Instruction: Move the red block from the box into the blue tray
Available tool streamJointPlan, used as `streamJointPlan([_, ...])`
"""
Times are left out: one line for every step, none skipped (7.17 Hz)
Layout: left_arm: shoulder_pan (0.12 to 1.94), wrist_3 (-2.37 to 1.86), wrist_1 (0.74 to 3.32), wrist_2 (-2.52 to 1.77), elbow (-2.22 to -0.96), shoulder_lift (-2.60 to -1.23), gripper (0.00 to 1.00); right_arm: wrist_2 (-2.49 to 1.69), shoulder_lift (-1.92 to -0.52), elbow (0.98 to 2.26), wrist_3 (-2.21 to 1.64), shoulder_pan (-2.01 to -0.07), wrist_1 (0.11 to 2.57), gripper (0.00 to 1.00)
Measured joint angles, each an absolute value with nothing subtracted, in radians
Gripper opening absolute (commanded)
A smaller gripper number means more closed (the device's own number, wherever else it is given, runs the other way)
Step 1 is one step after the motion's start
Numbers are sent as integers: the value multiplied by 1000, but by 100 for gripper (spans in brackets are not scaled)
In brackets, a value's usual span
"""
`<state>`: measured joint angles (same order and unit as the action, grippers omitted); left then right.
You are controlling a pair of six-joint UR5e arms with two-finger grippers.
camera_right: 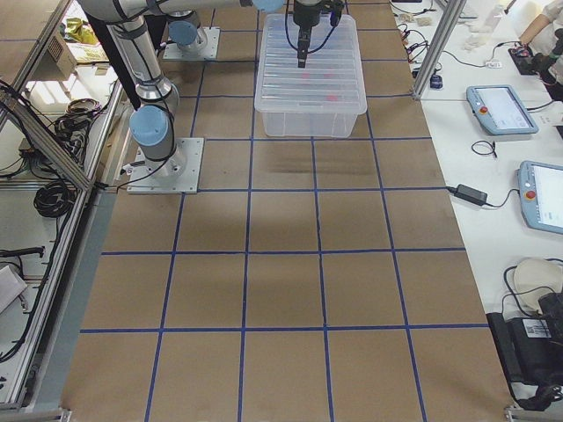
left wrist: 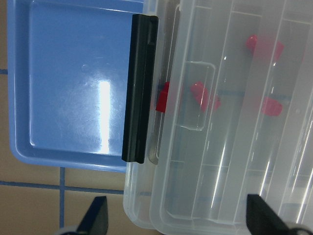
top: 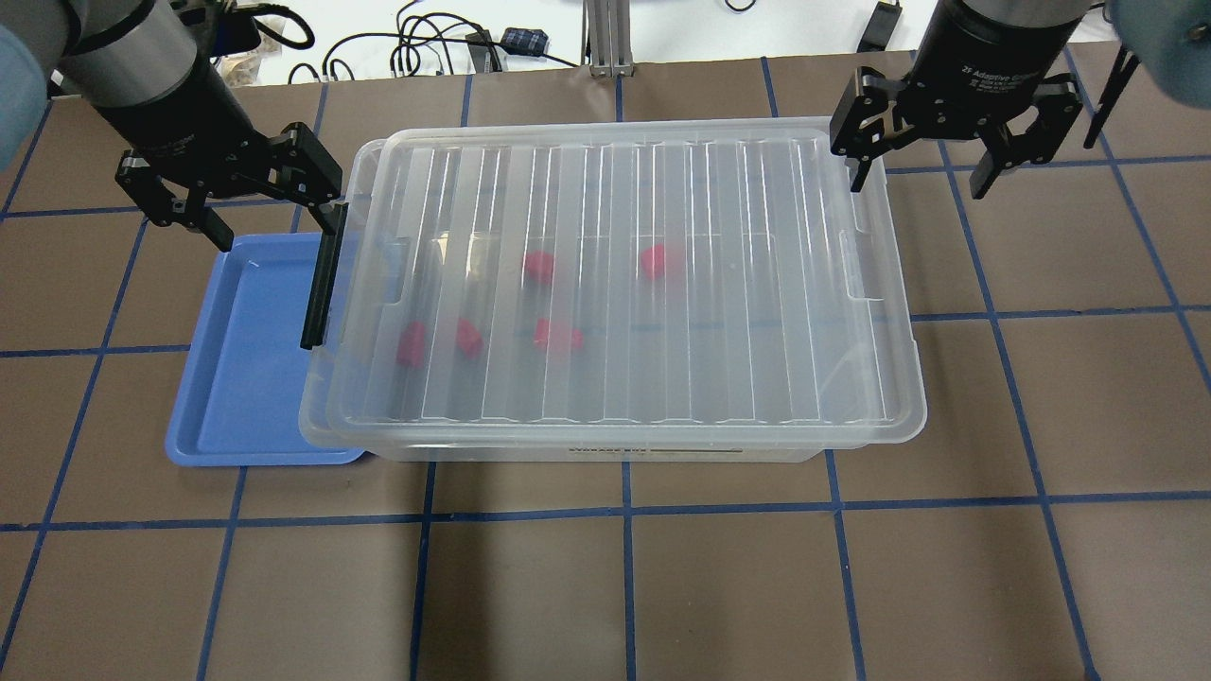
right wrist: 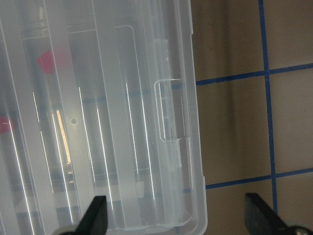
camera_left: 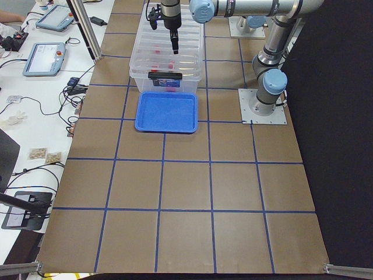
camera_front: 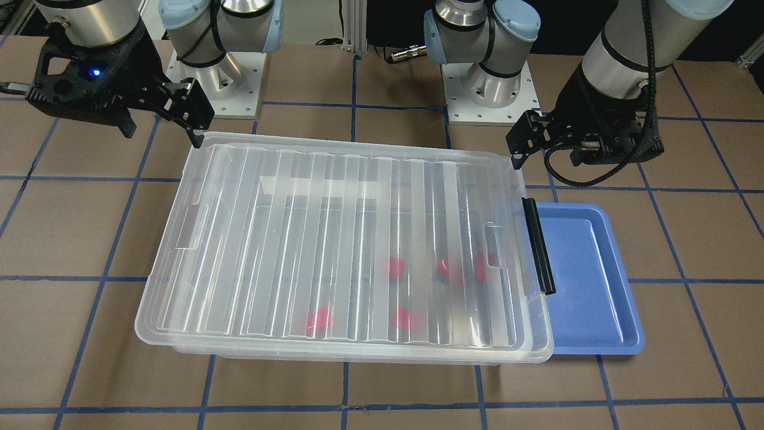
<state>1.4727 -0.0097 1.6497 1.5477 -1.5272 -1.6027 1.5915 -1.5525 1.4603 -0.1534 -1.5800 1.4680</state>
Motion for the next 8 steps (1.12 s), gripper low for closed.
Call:
streamJointPlan([1473, -10, 1650, 1548, -1527, -1602, 100, 1591, -1552, 1460, -153, -1580, 1468, 100])
streamJointPlan([1473, -10, 1650, 1548, -1528, -1601, 100, 1591, -1552, 1460, -152, -1580, 1468, 100])
streamJointPlan([1472, -9, 1651, 1548, -1528, -1600, 100, 1591, -1551, 1460, -152, -1580, 1468, 100])
streamJointPlan([1471, -8, 1651, 1549, -1527, -1599, 100, 1591, -1551, 1460, -152, -1580, 1468, 100])
streamJointPlan([1469, -7, 1652, 1550, -1527, -1597, 100, 1591, -1548, 1461, -149, -1579, 1471, 100])
streamJointPlan([1467, -9, 1652, 1550, -1528, -1597, 100, 1592, -1534, 1461, -123, -1569, 1475, 100])
streamJointPlan([1466, -12, 1652, 1549, -1528, -1598, 100, 1591, -1504, 1462, -78, -1545, 1486, 100])
streamJointPlan([1465, -13, 1651, 1549, -1528, -1599, 100, 1591, -1461, 1468, -45, -1510, 1509, 100])
